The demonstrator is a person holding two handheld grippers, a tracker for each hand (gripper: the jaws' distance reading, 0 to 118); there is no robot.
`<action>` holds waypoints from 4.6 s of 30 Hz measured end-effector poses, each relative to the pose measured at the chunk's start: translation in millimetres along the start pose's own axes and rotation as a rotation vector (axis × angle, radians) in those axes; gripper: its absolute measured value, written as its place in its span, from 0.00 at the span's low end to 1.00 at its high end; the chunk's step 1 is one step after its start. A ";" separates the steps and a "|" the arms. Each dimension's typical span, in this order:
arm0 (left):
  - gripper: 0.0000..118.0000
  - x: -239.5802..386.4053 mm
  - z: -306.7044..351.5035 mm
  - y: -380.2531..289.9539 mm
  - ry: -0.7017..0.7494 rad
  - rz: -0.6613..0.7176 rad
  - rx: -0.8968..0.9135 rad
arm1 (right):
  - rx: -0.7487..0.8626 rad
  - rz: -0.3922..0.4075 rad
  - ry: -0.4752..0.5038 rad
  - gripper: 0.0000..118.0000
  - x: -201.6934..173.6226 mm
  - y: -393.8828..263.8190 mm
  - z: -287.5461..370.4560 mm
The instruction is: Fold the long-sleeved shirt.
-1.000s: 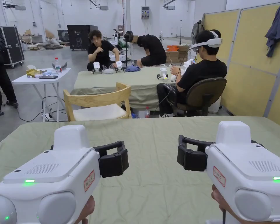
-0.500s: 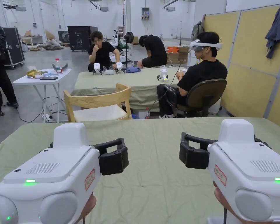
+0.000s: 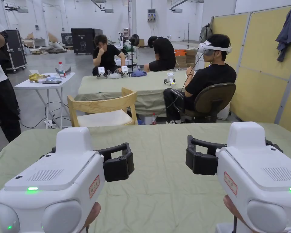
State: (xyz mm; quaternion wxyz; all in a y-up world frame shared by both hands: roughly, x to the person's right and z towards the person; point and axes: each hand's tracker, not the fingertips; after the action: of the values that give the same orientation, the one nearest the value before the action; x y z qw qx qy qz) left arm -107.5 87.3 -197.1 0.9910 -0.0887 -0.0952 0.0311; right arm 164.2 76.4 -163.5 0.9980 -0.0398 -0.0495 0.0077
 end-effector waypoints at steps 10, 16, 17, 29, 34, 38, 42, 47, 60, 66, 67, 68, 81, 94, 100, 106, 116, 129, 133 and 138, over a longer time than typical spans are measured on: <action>1.00 1.8 -0.6 -0.8 0.000 -0.008 0.004 | 0.018 -0.037 0.010 1.00 1.5 5.7 5.8; 1.00 1.4 0.8 -1.1 0.001 -0.010 0.016 | -0.010 -0.074 0.031 1.00 5.9 1.0 3.3; 1.00 1.4 0.7 -1.1 0.001 -0.009 0.017 | -0.009 -0.075 0.034 1.00 5.6 0.4 2.9; 1.00 -1.1 -0.8 -1.0 -0.001 -0.001 0.016 | -0.023 -0.076 0.037 1.00 2.4 0.6 1.7; 1.00 -1.6 -2.2 -0.5 -0.009 -0.007 0.020 | -0.029 -0.043 0.023 1.00 -1.7 1.9 -2.9; 0.34 -5.5 1.9 3.1 -0.054 -0.007 0.044 | -0.030 -0.064 0.041 0.33 -3.1 5.0 1.2; 0.00 -10.6 0.8 1.7 -0.047 -0.011 0.003 | -0.007 -0.068 -0.031 0.03 -0.9 0.3 -0.2; 0.00 -53.9 22.8 -6.6 0.077 0.025 -0.003 | -0.048 -0.048 0.076 0.03 -42.6 -4.5 -19.2; 0.00 -210.2 98.9 -54.1 0.462 0.128 -0.184 | -0.239 -0.097 0.846 0.03 -262.0 -30.8 -35.0; 0.76 -231.5 18.8 -129.0 0.291 0.316 -0.326 | -0.321 -0.015 0.780 0.03 -224.3 -61.8 -54.0; 1.00 -236.8 -4.7 -148.3 0.262 0.353 -0.405 | -0.348 -0.003 0.754 0.03 -210.2 -70.3 -54.1; 0.95 -235.8 -24.4 -165.5 0.221 0.399 -0.419 | -0.376 0.006 0.731 0.03 -199.0 -77.2 -57.6; 0.20 -203.3 -136.8 -250.7 0.175 0.100 -0.775 | -0.541 0.006 0.550 0.03 -118.1 -124.7 -45.5; 0.15 -98.2 -85.6 -5.0 -0.072 0.103 -0.236 | -0.359 -0.098 0.553 0.03 -69.5 -90.0 1.7; 0.15 -14.0 -101.3 81.2 -0.164 0.024 -0.074 | -0.273 -0.150 0.514 0.03 -25.4 -61.6 17.2; 0.15 68.3 -132.4 73.6 -0.315 0.060 -0.119 | -0.236 -0.176 0.391 0.03 23.4 -56.0 32.3; 0.15 204.0 -227.9 -200.7 -0.341 -0.001 -0.829 | -0.383 -0.224 0.154 0.03 99.3 -91.8 32.0; 0.97 197.6 -211.6 -225.3 -0.520 0.167 -0.718 | -0.475 -0.303 0.109 0.03 125.0 -129.0 13.0; 0.95 142.6 -178.1 -190.3 -0.422 0.092 -0.578 | -0.499 -0.400 0.065 0.03 140.5 -131.2 -11.8; 0.01 81.7 -153.8 -199.4 -0.306 0.066 -0.650 | -0.425 -0.412 -0.019 0.03 144.1 -139.5 -30.8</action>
State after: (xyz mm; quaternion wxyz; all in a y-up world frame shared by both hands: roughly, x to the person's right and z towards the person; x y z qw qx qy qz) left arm 11.4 -128.3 -294.5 0.8839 -0.3964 -0.2444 0.0441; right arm 312.2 -62.4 -168.7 0.9473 -0.2371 -0.0663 -0.2051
